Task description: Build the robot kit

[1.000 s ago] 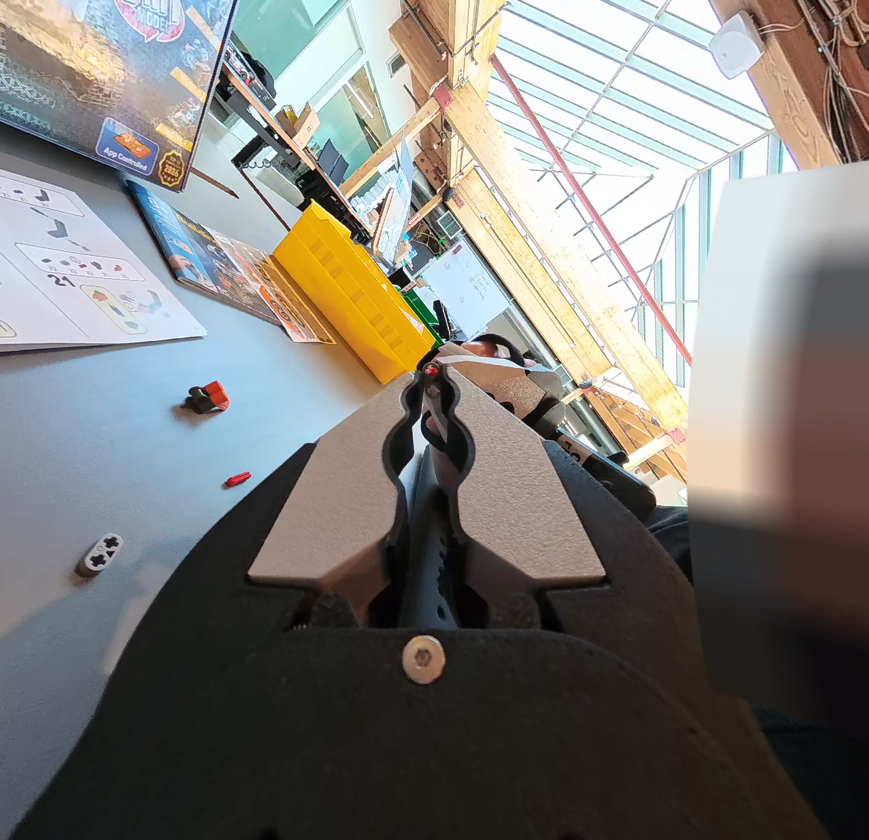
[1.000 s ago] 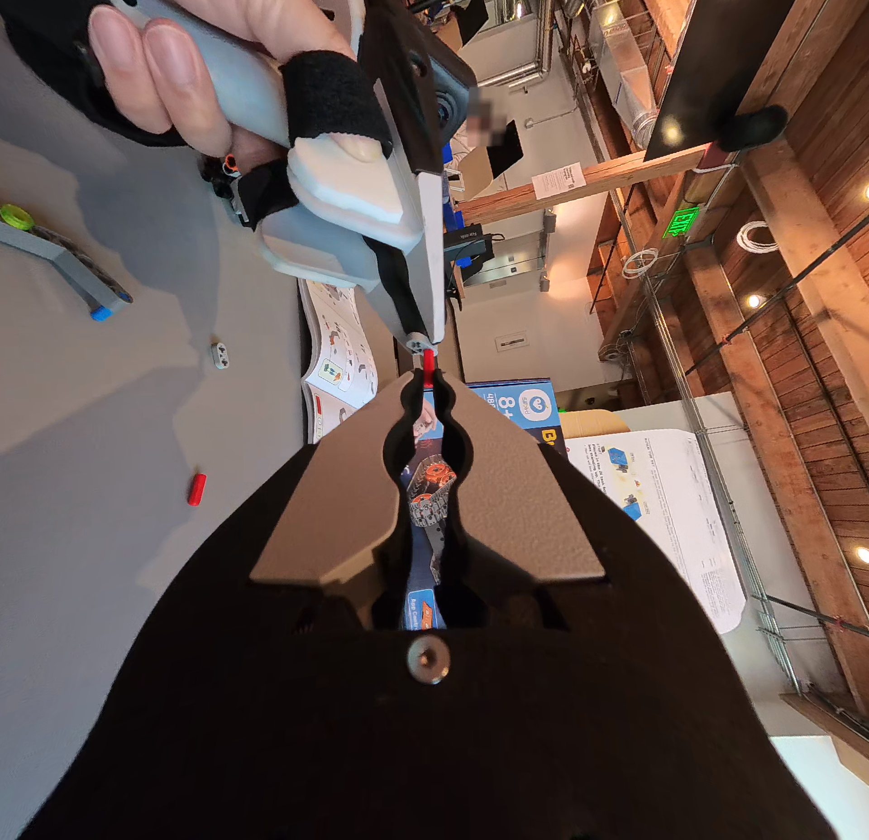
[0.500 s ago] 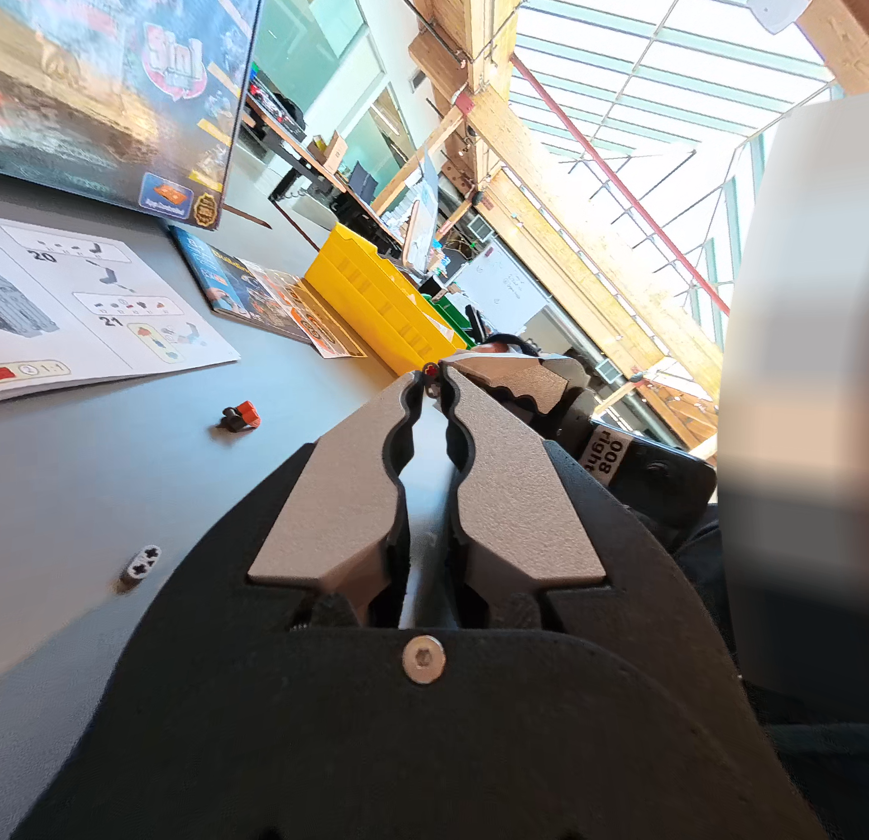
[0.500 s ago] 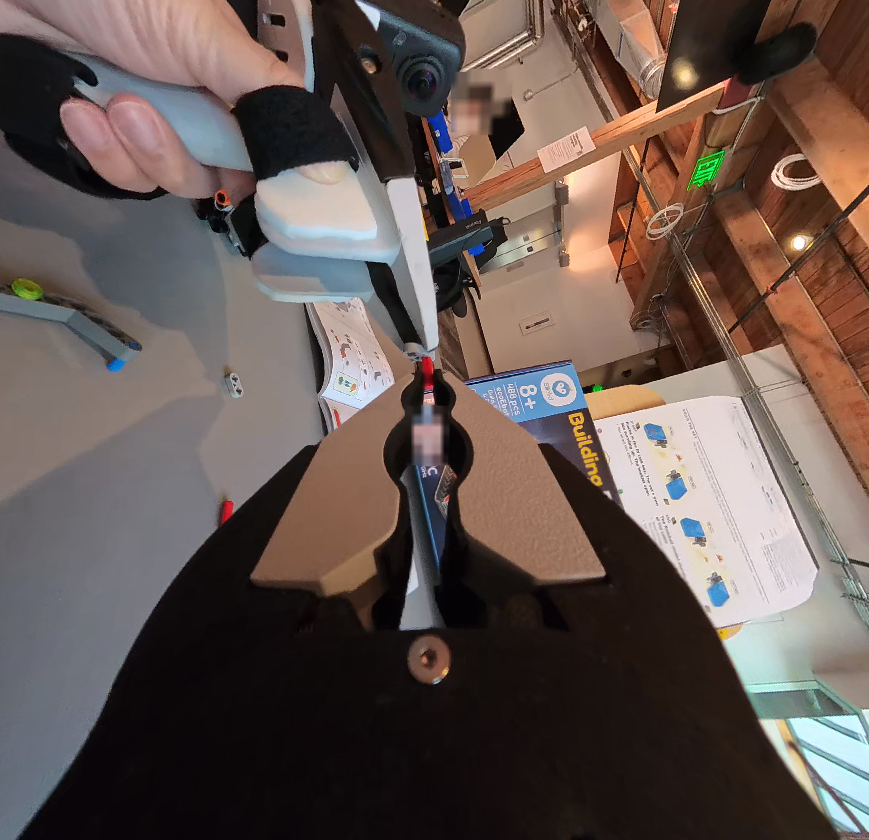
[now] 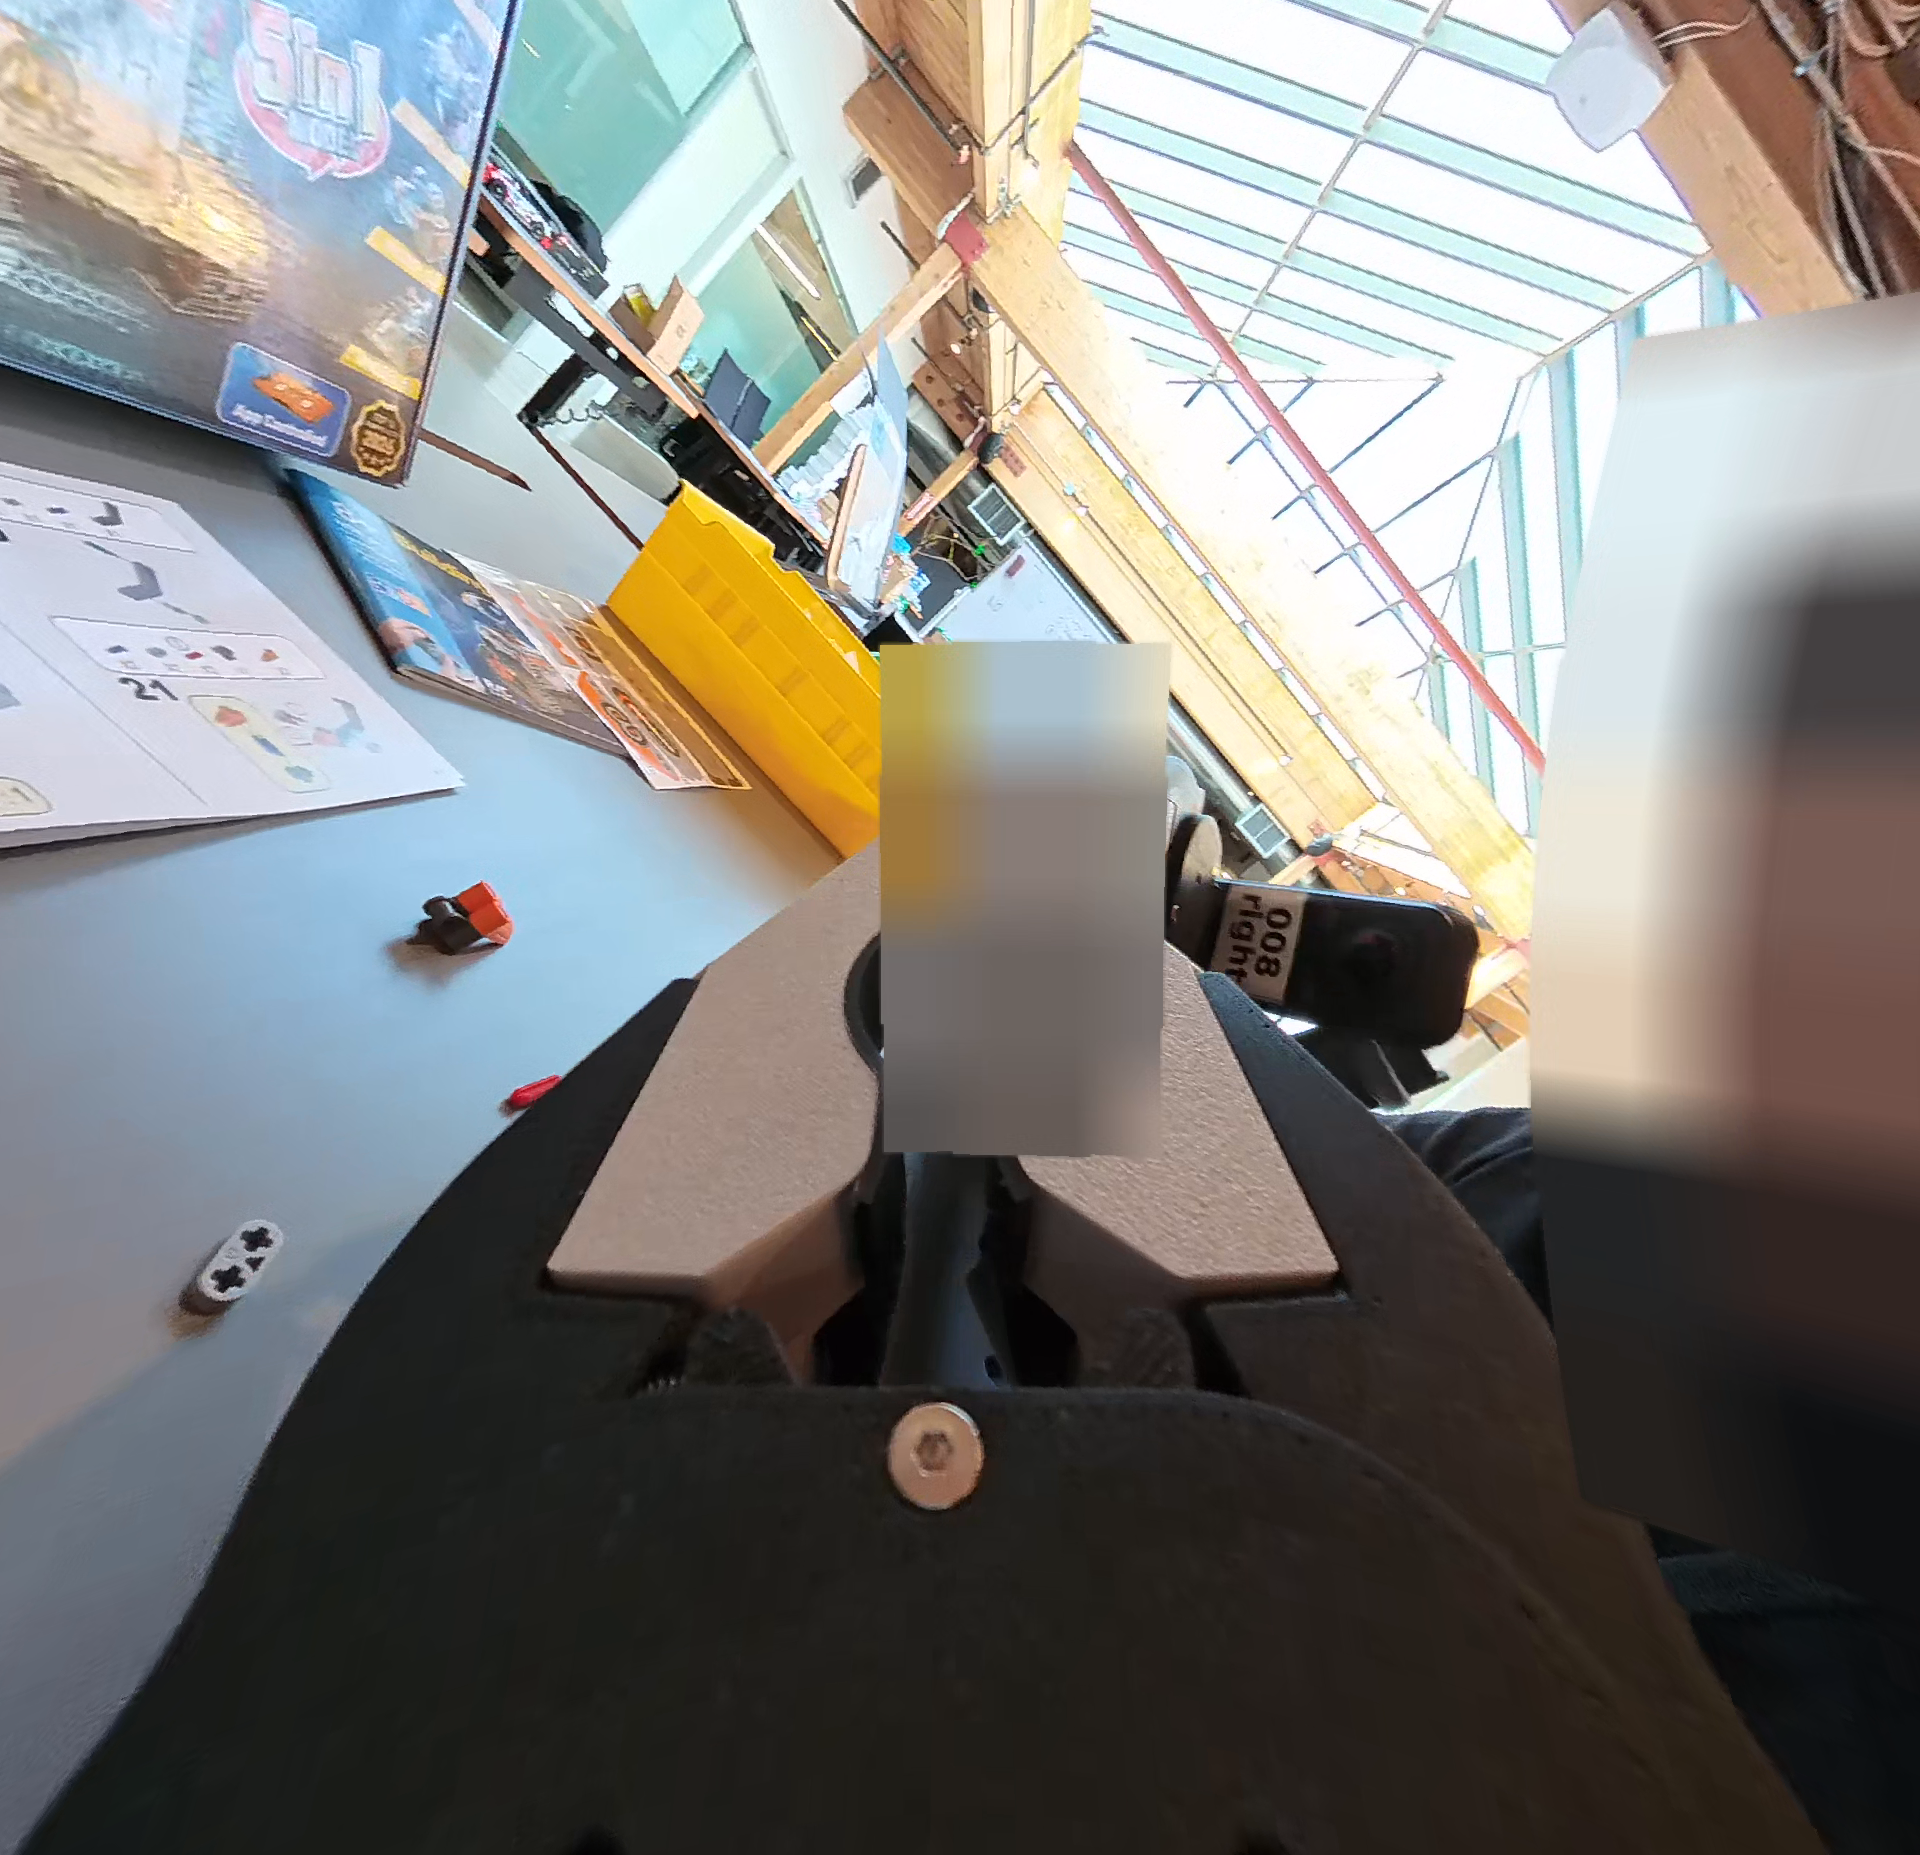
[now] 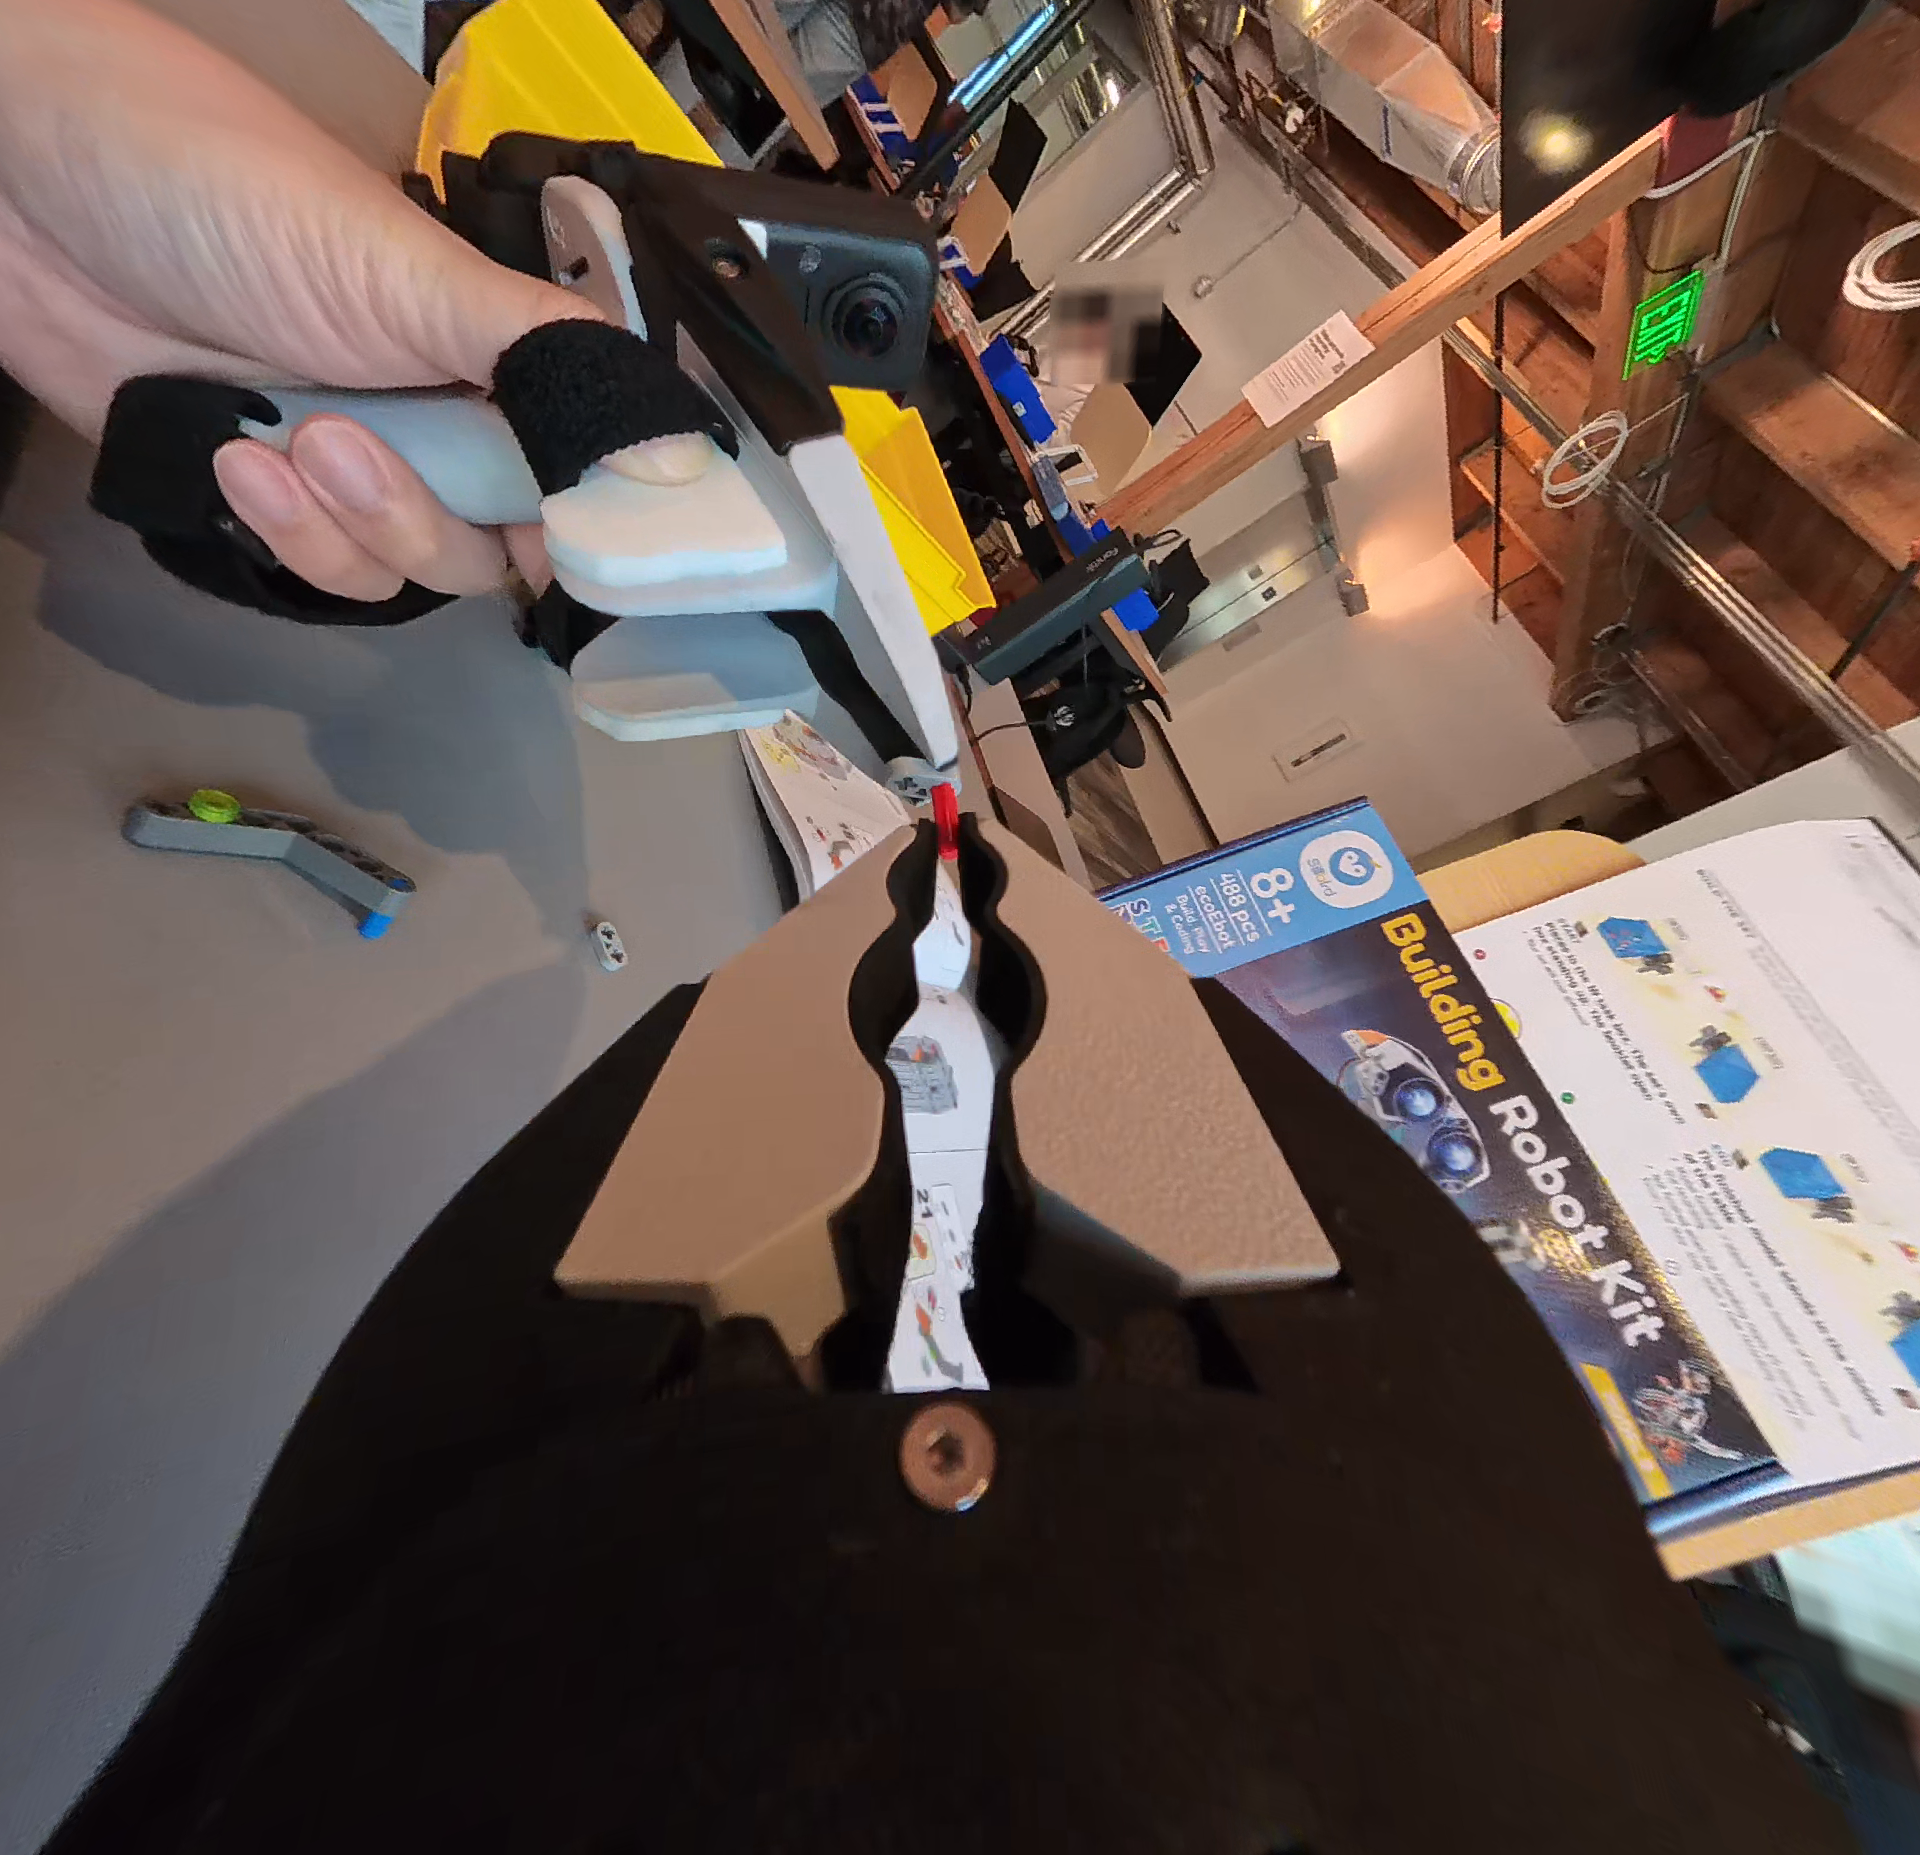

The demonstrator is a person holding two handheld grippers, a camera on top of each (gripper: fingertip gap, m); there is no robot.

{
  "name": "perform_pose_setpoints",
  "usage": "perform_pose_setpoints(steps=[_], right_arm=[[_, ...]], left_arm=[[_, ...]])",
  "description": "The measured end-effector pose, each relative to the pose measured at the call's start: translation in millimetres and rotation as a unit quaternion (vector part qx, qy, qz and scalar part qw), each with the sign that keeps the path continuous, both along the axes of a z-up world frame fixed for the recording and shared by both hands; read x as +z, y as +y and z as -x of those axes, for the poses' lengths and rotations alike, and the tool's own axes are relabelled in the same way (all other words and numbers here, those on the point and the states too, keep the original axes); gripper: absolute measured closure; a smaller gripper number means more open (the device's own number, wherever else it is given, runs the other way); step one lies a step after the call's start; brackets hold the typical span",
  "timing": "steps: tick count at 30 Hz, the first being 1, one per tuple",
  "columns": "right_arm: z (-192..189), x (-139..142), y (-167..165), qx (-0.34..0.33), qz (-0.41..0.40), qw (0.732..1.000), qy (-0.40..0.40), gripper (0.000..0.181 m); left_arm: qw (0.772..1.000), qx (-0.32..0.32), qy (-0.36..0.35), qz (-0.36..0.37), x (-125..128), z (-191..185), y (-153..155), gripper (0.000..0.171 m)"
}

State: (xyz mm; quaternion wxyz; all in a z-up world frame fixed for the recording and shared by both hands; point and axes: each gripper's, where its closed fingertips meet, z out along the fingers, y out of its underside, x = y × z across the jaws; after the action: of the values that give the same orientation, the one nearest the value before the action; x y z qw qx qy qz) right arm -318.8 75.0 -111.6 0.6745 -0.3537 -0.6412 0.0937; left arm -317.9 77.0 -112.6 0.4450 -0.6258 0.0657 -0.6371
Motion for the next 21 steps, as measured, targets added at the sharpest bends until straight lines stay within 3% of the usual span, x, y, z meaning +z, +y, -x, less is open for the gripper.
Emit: perform_pose_setpoints(steps=[6, 16, 21], right_arm=[[-1, -2, 1, 0.009, 0.018, 1.000, 0.001, 0.178], [1, -4, 2, -0.015, -0.018, 0.999, -0.024, 0.178], [-4, -11, 12, -0.022, 0.010, 0.999, -0.043, 0.178]], left_arm=[[1.000, -0.017, -0.001, -0.008, 3, -5, -4, 0.167], [0.999, 0.024, 0.042, -0.009, -7, -2, 3, 0.167], [0.998, 0.036, 0.041, -0.013, -5, 3, 5, 0.167]])
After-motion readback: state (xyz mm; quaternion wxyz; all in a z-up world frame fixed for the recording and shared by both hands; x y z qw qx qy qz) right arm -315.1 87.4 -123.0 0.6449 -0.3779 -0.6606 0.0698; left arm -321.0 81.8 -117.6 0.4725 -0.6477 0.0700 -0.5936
